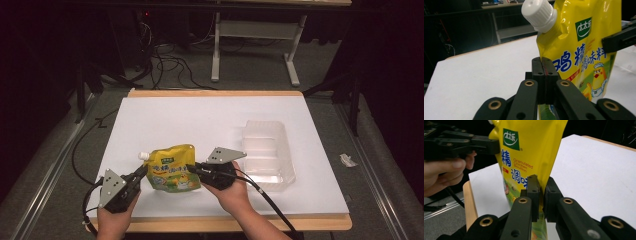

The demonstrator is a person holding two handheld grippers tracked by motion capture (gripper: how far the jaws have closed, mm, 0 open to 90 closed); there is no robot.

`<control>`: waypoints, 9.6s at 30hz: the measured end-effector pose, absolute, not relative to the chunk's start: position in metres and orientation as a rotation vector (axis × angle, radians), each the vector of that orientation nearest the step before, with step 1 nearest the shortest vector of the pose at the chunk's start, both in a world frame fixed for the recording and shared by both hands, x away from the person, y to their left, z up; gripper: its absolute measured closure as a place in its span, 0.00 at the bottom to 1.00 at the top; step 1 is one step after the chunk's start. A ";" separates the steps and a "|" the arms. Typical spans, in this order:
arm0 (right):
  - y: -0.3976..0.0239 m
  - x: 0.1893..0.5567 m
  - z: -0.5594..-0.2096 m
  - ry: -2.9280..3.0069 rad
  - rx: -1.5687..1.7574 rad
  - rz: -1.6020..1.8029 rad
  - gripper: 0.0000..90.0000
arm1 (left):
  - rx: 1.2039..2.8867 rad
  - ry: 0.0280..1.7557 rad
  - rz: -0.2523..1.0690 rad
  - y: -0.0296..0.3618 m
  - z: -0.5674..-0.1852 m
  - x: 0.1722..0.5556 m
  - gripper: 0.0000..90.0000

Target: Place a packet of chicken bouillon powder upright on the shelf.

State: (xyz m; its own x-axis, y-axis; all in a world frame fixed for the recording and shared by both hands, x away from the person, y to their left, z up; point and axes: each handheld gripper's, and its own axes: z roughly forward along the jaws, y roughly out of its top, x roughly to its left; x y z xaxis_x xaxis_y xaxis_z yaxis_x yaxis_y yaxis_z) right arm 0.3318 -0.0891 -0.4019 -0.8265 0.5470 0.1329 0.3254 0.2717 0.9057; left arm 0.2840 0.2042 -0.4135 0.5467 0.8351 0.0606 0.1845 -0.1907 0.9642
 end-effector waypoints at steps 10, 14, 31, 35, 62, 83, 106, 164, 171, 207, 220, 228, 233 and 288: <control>-0.093 0.321 -0.412 2.344 0.765 1.600 0.86 | 1.687 0.910 0.698 0.204 -0.417 0.285 0.89; -0.090 0.320 -0.415 2.365 0.764 1.609 0.79 | 1.711 0.952 0.641 0.208 -0.423 0.288 0.70; -0.075 0.331 -0.426 2.449 0.740 1.624 0.73 | 1.709 1.011 0.618 0.222 -0.430 0.292 0.57; -0.070 0.330 -0.427 2.475 0.726 1.609 0.74 | 1.699 1.026 0.619 0.225 -0.430 0.291 0.56; -0.074 0.328 -0.415 2.438 0.741 1.623 0.93 | 1.702 1.014 0.599 0.226 -0.432 0.292 0.48; -0.119 0.303 -0.378 2.390 0.608 1.651 0.93 | 1.814 1.057 0.587 0.215 -0.444 0.301 0.34; -0.170 0.300 -0.364 2.322 0.606 1.720 0.93 | 1.850 1.088 0.543 0.184 -0.443 0.331 0.25; -0.288 0.327 -0.346 2.055 0.872 1.668 0.93 | 1.826 1.063 0.534 0.188 -0.445 0.328 0.26; -0.302 0.329 -0.346 2.024 0.908 1.666 0.93 | 1.821 1.061 0.538 0.189 -0.444 0.328 0.26; -0.313 0.306 -0.371 2.054 0.990 1.627 0.94 | 1.822 1.061 0.543 0.189 -0.444 0.327 0.26; -0.311 0.306 -0.379 2.063 1.023 1.585 0.94 | 1.832 1.064 0.532 0.187 -0.446 0.328 0.26; -0.312 0.306 -0.376 2.049 1.019 1.628 0.94 | 1.832 1.071 0.525 0.187 -0.448 0.329 0.26; -0.314 0.309 -0.356 2.019 0.979 1.648 0.94 | 1.830 1.070 0.527 0.187 -0.448 0.329 0.26; -0.332 0.387 -0.381 2.088 1.101 1.463 0.98 | 1.832 1.077 0.529 0.190 -0.448 0.328 0.26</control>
